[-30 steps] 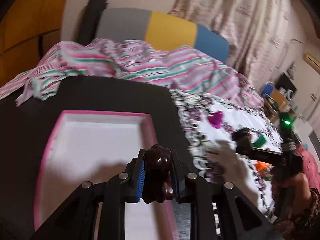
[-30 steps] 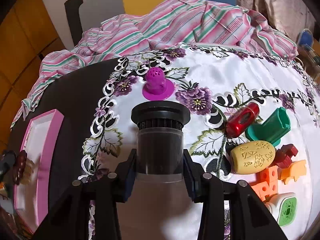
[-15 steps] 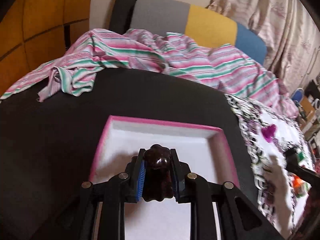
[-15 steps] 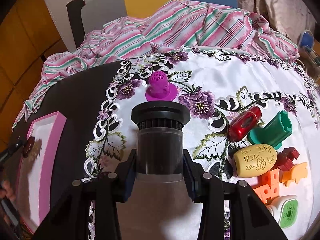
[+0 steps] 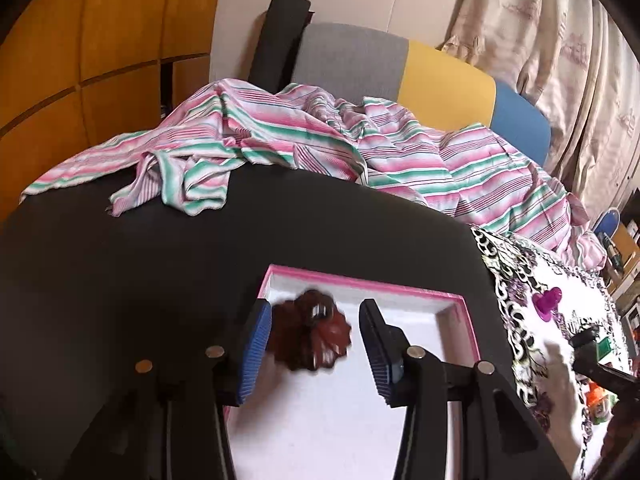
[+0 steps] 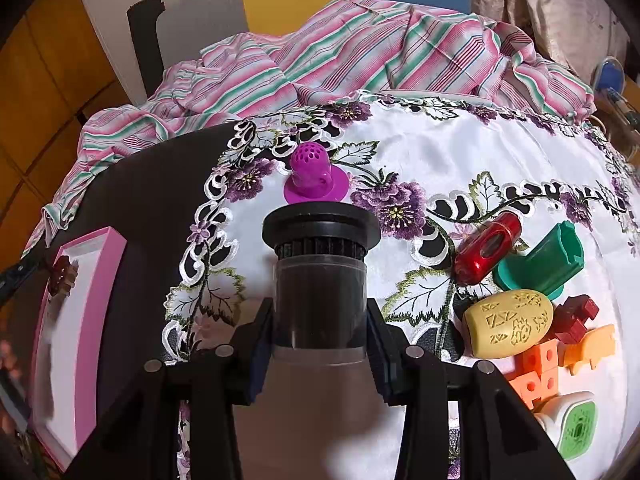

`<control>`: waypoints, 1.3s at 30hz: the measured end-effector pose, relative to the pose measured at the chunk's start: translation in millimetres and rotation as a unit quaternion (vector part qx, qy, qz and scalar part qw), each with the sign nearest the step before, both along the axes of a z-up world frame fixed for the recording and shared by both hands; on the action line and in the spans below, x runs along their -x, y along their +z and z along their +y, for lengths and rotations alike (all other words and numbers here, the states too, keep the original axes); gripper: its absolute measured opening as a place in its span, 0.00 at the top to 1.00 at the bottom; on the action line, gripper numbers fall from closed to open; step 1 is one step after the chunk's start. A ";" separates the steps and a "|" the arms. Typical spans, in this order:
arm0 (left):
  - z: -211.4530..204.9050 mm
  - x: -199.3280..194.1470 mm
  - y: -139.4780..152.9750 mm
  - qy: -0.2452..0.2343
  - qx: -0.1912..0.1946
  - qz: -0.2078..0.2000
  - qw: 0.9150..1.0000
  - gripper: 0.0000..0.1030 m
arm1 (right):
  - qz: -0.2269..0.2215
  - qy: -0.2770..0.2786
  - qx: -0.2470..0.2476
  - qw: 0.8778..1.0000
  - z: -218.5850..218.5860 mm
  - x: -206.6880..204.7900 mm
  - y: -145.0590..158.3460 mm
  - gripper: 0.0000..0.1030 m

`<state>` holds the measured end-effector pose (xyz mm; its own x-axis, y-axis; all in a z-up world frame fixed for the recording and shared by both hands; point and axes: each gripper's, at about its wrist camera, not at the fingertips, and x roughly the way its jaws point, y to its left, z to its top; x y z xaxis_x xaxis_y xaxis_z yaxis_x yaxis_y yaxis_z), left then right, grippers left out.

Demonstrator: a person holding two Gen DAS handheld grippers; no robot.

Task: Organize rigid objects
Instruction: 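Carry the brown knob into the tray and open the left tool, then carry the clear cylinder into the tray and open the right tool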

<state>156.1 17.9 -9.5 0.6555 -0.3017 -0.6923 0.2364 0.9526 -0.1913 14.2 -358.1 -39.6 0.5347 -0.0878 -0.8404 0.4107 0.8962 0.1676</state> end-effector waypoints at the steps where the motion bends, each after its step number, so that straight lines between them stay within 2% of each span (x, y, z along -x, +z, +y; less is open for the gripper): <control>1: 1.4 6.4 -1.0 0.000 0.003 0.004 1.000 0.55 | -0.001 0.000 0.000 1.000 -0.2 -0.2 0.0 0.59; 6: -0.7 37.7 -10.4 -0.029 0.029 0.033 0.999 0.55 | -0.005 0.003 -0.001 1.000 1.3 0.9 1.8 0.59; 9: -7.9 56.5 -15.0 -0.047 0.031 0.043 0.997 0.55 | -0.013 0.011 0.001 1.000 5.3 2.1 4.9 0.59; 18: -15.5 95.0 -15.4 -0.079 0.044 0.038 0.995 0.55 | -0.029 0.027 0.005 0.999 16.8 6.5 12.5 0.59; 22: -11.7 106.8 -17.0 -0.086 0.044 0.040 0.995 0.55 | -0.035 0.035 -0.020 0.999 28.5 6.7 12.3 0.59; 31: 2.7 119.4 -17.8 -0.084 0.028 0.038 0.995 0.55 | -0.042 0.128 -0.034 0.990 117.6 -11.3 27.0 0.59; 39: 19.0 128.7 -11.7 -0.074 0.015 0.021 0.997 0.55 | -0.039 0.203 -0.039 0.978 198.9 -51.0 35.3 0.59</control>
<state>27.4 37.0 -21.2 0.5725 -0.4142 -0.7076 0.3654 0.9015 -0.2320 65.2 -159.2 -4.3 0.5756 0.2077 -0.7909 0.0067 0.9660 0.2586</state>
